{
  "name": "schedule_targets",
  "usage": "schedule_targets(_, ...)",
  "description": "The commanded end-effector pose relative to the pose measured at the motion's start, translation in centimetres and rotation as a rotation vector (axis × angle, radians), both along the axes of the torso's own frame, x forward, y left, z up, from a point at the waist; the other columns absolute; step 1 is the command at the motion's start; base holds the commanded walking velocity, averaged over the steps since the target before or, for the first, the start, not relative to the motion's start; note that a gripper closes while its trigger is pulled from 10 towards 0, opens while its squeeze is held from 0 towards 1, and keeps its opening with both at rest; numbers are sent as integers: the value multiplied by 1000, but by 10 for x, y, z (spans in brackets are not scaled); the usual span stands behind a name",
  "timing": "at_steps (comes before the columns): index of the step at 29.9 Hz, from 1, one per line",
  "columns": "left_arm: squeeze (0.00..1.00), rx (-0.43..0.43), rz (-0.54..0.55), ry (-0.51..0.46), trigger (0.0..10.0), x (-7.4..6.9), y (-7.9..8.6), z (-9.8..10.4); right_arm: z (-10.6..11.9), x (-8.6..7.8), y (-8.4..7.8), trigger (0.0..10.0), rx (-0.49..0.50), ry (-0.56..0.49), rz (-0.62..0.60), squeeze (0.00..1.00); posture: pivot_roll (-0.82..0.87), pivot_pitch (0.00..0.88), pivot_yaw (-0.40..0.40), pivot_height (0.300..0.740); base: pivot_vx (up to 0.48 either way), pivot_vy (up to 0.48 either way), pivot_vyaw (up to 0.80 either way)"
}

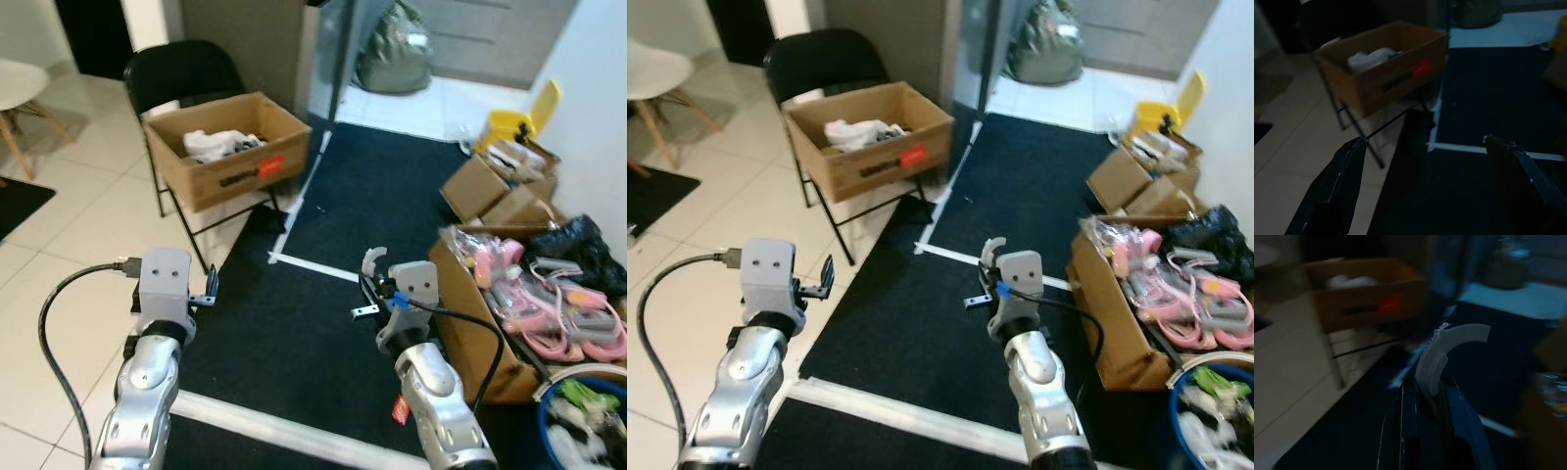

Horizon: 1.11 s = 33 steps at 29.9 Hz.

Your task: Picking trash to rubbish bin

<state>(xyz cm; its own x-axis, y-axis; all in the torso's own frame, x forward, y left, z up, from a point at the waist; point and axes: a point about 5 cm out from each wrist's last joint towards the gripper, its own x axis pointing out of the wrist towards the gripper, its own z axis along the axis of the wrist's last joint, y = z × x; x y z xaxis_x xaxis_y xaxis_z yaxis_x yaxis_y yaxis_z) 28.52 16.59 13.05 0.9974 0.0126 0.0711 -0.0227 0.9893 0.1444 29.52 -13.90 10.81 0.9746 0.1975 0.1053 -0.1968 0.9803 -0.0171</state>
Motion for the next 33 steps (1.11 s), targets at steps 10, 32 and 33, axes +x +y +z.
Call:
schedule_targets(10, 0, 13, 14, 6, 10000, -2, 6, -1, -7, -2, 4, 10000, -5, 30, 4, 0, 0, 109, -47, 740, 259, 0, -136)
schedule_targets(32, 0, 14, 13, 11, 10000, -2, 4, -2, -9, -2, 5, 10000, -8, 42, 8, 0, 1, 122, -48, 740, 260, 0, 0)
schedule_targets(33, 0, 13, 13, 11, 10000, -2, 4, -2, -9, -2, 5, 10000, -9, 42, 8, 0, 1, 122, -48, 740, 255, 0, 0)
